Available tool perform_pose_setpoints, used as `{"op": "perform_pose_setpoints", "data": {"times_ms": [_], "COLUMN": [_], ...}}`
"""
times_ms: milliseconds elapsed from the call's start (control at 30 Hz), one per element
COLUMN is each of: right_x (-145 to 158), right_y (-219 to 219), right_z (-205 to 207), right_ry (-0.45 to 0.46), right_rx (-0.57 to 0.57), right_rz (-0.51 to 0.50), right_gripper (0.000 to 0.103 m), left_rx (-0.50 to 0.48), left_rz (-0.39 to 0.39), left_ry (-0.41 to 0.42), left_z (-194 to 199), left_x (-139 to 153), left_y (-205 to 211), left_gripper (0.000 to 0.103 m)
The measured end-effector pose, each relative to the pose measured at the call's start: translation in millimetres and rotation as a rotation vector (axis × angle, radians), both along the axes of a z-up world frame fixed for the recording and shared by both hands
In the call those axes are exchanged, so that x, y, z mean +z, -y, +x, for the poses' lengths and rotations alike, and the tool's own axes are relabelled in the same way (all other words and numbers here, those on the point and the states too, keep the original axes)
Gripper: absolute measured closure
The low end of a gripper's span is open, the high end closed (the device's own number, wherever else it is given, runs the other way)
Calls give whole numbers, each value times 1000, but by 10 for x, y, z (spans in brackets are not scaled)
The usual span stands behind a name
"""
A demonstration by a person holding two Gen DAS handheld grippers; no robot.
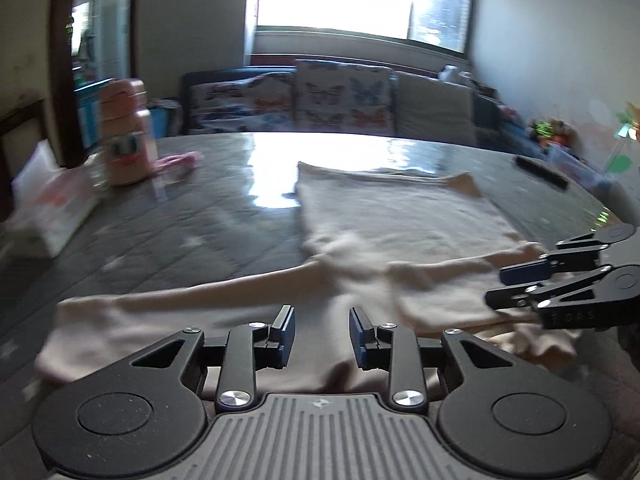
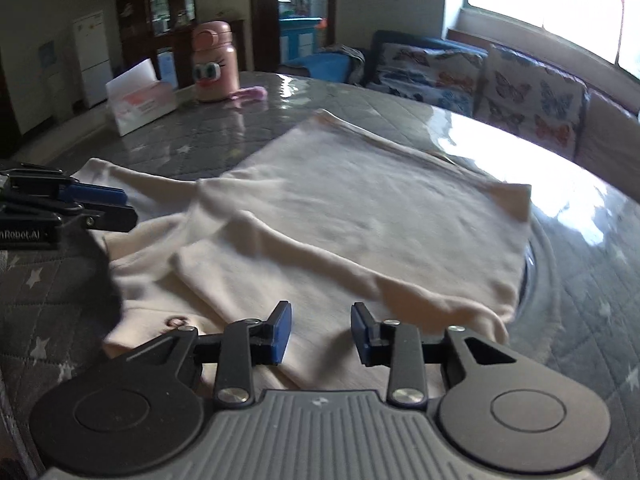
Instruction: Fold clothes
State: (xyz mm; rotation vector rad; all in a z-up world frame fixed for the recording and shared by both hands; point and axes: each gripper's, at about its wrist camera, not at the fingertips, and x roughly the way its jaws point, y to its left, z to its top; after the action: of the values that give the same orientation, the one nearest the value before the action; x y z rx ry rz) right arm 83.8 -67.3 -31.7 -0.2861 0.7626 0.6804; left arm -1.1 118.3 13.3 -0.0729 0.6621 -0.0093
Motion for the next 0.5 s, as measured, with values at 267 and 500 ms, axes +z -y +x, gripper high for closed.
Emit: {"op": "perform_pose_setpoints", "data": {"times_ms": [267, 500], "right_x": [-23, -10], "right_y": [-336, -553], "right_z": [-34, 45], "right_ry": [0, 3], "right_rx": [68, 90], "right_rz": [8, 27], "right_gripper": [70, 70], "left_rx": [201, 359], "left_rz": [-27, -45], "left_ry": [-49, -76], "left_z": [-179, -273], "left_x": [-96, -156], "left_y": [-494, -862], "left_gripper": [65, 61]}}
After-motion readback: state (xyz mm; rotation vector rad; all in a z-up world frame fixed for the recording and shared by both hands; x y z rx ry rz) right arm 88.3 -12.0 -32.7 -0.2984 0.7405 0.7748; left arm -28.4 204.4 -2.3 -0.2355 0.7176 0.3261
